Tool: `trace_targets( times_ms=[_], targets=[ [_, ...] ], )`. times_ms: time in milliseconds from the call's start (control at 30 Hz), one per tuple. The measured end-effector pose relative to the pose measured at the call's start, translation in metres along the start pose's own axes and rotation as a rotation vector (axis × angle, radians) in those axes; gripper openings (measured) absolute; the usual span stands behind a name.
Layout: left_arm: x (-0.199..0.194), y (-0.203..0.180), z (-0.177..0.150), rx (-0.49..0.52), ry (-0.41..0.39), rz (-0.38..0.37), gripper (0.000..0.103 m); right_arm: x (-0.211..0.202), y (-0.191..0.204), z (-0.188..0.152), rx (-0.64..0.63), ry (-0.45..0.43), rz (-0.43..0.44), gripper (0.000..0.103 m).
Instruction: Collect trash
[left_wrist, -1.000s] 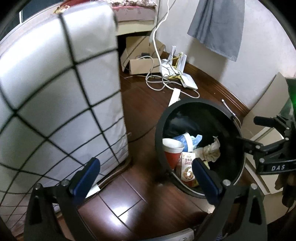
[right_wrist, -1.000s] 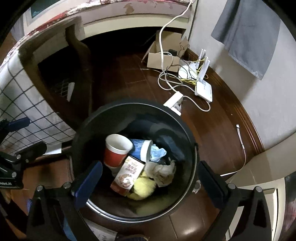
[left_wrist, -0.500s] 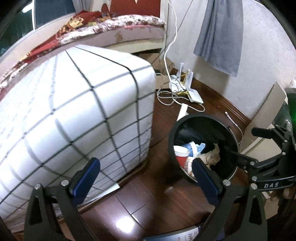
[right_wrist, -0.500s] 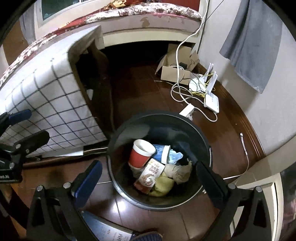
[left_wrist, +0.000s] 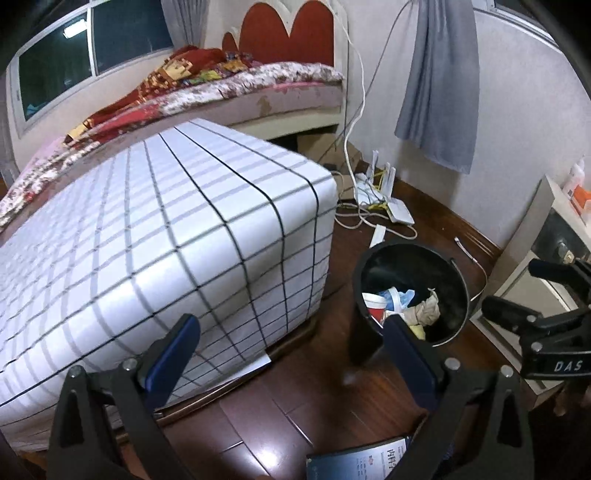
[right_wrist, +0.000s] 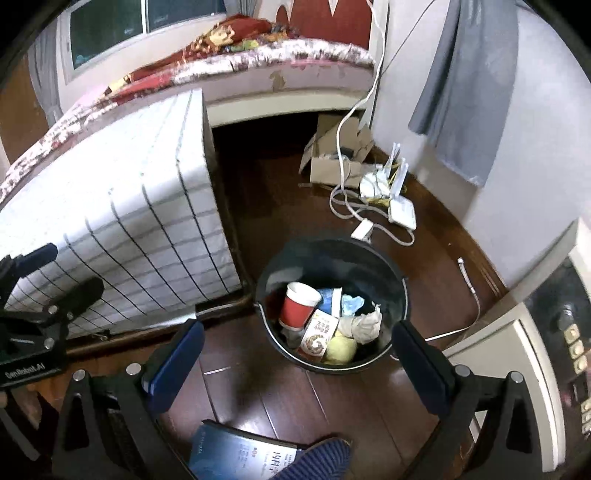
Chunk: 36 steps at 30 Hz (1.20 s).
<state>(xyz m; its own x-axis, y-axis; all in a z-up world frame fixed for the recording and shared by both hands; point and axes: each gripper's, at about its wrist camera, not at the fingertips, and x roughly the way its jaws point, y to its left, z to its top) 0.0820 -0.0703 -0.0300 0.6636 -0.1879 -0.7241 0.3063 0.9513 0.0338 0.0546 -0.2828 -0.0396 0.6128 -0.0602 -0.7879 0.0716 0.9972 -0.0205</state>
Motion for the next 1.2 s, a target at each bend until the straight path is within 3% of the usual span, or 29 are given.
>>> trace_targets(
  times_ms=[333,767,1000,1200],
  targets=[
    [-0.07,0.019,0.005,-0.023,-0.106,0.031,0.1,-0.074,0.037,0.005,-0.057,-0.115,0.001,0.102],
    [-0.16,0.021,-0.015,-0.042,-0.231,0.081,0.102,-0.163,0.059,-0.012,-0.08,-0.248,0.005,0.102],
    [-0.179,0.027,-0.013,-0.066,-0.277,0.075,0.102,-0.189,0.069,-0.006,-0.093,-0.311,0.007,0.102],
    [-0.181,0.023,-0.012,-0.046,-0.293,0.064,0.102,-0.19,0.072,-0.007,-0.103,-0.307,-0.002,0.102]
  ],
)
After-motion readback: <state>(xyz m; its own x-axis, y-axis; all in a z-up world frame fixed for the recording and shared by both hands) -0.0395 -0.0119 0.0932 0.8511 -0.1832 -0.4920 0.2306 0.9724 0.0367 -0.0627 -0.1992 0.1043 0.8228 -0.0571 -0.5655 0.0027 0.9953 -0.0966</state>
